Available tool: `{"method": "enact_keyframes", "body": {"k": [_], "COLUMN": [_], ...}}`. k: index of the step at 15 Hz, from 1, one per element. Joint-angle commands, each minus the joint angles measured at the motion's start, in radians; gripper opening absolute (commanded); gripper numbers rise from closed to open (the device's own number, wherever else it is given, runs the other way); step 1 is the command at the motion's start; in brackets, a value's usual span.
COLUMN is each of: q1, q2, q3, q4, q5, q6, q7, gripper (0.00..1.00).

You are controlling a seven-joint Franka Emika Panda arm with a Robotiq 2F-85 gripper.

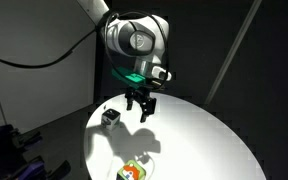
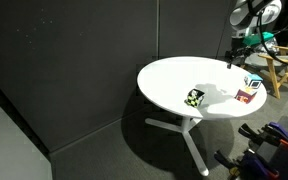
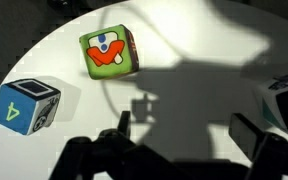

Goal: Pick up the block with a house image on top and move it to the left near the block with a letter image on top

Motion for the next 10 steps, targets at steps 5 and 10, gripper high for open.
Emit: {"method": "enact_keyframes", "body": {"k": [5, 10], "q1": [-0.053, -0.069], "q2": [0.081, 0.15], "q3": [0.001, 0.005], "q4": [-0.013, -0.013], "q5": [-0.003, 0.001], "q6": [0.074, 0.143], "q7": [-0.115, -0.13], "gripper": [1.0, 1.0]}}
